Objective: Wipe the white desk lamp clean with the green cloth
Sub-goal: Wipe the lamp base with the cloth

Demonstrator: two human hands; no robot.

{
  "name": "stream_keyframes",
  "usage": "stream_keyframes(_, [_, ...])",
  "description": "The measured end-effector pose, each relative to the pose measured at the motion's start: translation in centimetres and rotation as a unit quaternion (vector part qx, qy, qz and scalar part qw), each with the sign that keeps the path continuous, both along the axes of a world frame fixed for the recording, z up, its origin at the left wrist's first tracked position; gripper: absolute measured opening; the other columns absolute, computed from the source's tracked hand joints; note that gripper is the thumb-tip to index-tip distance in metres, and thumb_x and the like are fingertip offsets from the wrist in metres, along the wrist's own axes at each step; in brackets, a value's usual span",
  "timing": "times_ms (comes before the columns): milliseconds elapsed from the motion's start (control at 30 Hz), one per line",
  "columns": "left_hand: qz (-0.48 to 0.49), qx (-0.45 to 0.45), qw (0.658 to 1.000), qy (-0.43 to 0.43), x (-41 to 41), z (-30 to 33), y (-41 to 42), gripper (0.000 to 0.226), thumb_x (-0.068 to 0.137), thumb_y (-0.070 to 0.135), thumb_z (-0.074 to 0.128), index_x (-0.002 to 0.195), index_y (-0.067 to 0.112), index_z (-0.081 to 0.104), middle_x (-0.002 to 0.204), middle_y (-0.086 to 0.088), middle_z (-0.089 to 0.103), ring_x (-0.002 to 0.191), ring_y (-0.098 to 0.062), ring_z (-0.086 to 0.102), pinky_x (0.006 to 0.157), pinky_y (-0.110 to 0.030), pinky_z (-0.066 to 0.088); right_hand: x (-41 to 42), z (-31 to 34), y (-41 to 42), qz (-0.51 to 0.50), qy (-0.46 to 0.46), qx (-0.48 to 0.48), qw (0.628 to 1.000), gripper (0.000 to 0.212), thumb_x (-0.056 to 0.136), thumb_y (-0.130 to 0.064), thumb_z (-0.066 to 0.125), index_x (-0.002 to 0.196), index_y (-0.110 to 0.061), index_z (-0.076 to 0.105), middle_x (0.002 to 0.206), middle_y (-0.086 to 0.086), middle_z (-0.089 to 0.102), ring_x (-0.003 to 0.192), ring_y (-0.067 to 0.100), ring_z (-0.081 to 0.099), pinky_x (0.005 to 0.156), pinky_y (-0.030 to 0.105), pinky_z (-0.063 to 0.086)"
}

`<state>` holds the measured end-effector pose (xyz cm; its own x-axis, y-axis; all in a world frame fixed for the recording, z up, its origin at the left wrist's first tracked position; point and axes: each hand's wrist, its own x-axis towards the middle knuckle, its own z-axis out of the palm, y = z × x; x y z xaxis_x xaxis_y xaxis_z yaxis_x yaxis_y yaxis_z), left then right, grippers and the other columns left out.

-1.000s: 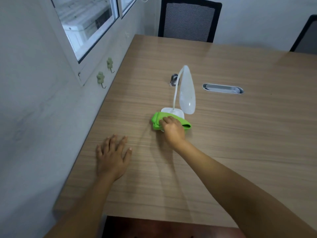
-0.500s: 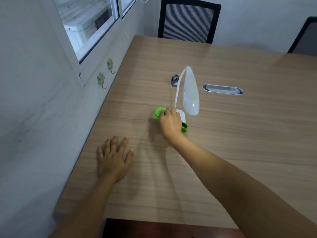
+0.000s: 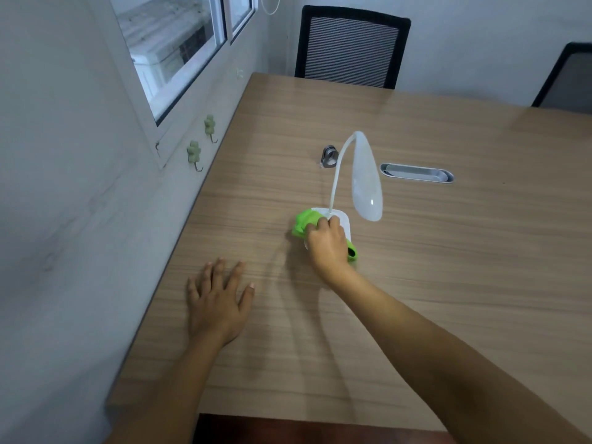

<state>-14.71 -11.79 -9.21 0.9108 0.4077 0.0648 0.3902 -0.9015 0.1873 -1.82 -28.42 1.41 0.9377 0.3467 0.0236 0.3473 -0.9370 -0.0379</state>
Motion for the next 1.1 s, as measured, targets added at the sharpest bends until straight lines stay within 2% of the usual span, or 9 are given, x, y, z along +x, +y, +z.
stream_keyframes(167, [0.002, 0.013, 1.0, -0.003, 0.1, 0.0, -0.1, 0.06, 0.084, 0.063, 0.023, 0.14, 0.043, 0.036, 0.152, -0.002, 0.038, 0.142, -0.026, 0.028, 0.111, -0.053, 0.017, -5.3, -0.9, -1.7, 0.137, -0.07, 0.043, 0.987, 0.022, 0.049, 0.001, 0.084, 0.068, -0.005, 0.074, 0.059, 0.009, 0.068, 0.061, 0.031, 0.066, 0.049, 0.025, 0.055])
stream_keyframes(267, [0.0, 0.018, 1.0, -0.011, 0.1, 0.1, -0.1, 0.059, 0.084, 0.062, 0.026, 0.138, 0.042, 0.039, 0.15, -0.003, 0.041, 0.14, -0.027, 0.031, 0.11, -0.053, 0.019, -4.9, -0.2, -2.9, 0.203, -0.077, 0.076, 0.973, 0.031, 0.052, 0.01, 0.077, 0.081, 0.0, 0.074, 0.064, 0.013, 0.07, 0.062, 0.034, 0.064, 0.052, 0.034, 0.058])
stream_keyframes(333, [-0.001, 0.015, 1.0, -0.007, 0.0, 0.1, 0.0, 0.06, 0.084, 0.063, 0.025, 0.139, 0.042, 0.038, 0.151, -0.003, 0.04, 0.141, -0.027, 0.03, 0.111, -0.053, 0.017, -3.0, 0.8, -3.5, 0.173, -0.086, 0.08, 0.978, 0.032, 0.062, 0.01, 0.074, 0.094, 0.001, 0.072, 0.077, 0.016, 0.072, 0.072, 0.036, 0.064, 0.06, 0.039, 0.059])
stream_keyframes(433, [0.002, 0.004, 1.0, 0.001, 0.0, 0.0, 0.0, 0.061, 0.084, 0.064, 0.021, 0.14, 0.044, 0.034, 0.153, -0.002, 0.036, 0.143, -0.027, 0.025, 0.112, -0.053, 0.013, 0.6, 1.3, -4.8, 0.087, -0.054, 0.086, 0.991, 0.032, 0.085, -0.005, 0.059, 0.116, -0.008, 0.063, 0.113, 0.013, 0.067, 0.106, 0.033, 0.056, 0.09, 0.039, 0.05])
stream_keyframes(500, [0.002, 0.006, 1.0, 0.005, 0.0, 0.0, -0.1, 0.062, 0.084, 0.065, 0.019, 0.141, 0.044, 0.032, 0.153, -0.001, 0.035, 0.143, -0.026, 0.024, 0.113, -0.053, 0.013, 1.6, 0.7, -6.0, 0.066, -0.036, 0.061, 0.995, 0.034, 0.087, -0.011, 0.055, 0.12, -0.013, 0.062, 0.121, 0.007, 0.065, 0.112, 0.029, 0.051, 0.093, 0.036, 0.046])
stream_keyframes(633, [0.001, 0.008, 1.0, 0.005, 0.0, 0.2, -0.1, 0.063, 0.084, 0.065, 0.018, 0.142, 0.044, 0.031, 0.153, -0.001, 0.035, 0.143, -0.026, 0.024, 0.113, -0.054, 0.015, -1.0, -0.4, -7.6, 0.128, -0.002, 0.058, 0.99, 0.039, 0.082, -0.006, 0.056, 0.118, -0.017, 0.066, 0.118, 0.0, 0.069, 0.108, 0.029, 0.051, 0.092, 0.035, 0.046])
stream_keyframes(800, [0.005, 0.008, 1.0, 0.017, -0.1, 0.3, -0.2, 0.064, 0.083, 0.065, 0.015, 0.143, 0.044, 0.029, 0.155, 0.0, 0.031, 0.145, -0.025, 0.02, 0.114, -0.053, 0.013, -3.2, 0.0, -9.6, 0.213, -0.067, 0.142, 0.964, 0.035, 0.057, 0.01, 0.075, 0.088, -0.007, 0.077, 0.088, 0.005, 0.079, 0.073, 0.032, 0.066, 0.065, 0.036, 0.059])
stream_keyframes(967, [0.003, 0.001, 1.0, 0.013, -0.2, 0.5, -0.2, 0.063, 0.084, 0.064, 0.019, 0.143, 0.043, 0.03, 0.155, -0.001, 0.031, 0.144, -0.026, 0.021, 0.114, -0.053, 0.013, 0.8, 1.0, -9.3, 0.063, -0.087, 0.2, 0.974, 0.038, 0.069, 0.012, 0.06, 0.1, -0.004, 0.073, 0.098, 0.014, 0.076, 0.089, 0.038, 0.059, 0.081, 0.044, 0.054])
stream_keyframes(1100, [0.001, 0.005, 1.0, 0.016, -0.2, 0.5, -0.3, 0.063, 0.085, 0.064, 0.018, 0.143, 0.043, 0.027, 0.156, -0.001, 0.03, 0.145, -0.026, 0.02, 0.114, -0.053, 0.013, 1.5, 0.0, -9.2, 0.038, 0.005, 0.142, 0.989, 0.044, 0.08, -0.001, 0.055, 0.12, -0.016, 0.065, 0.115, 0.012, 0.068, 0.109, 0.033, 0.052, 0.095, 0.037, 0.048])
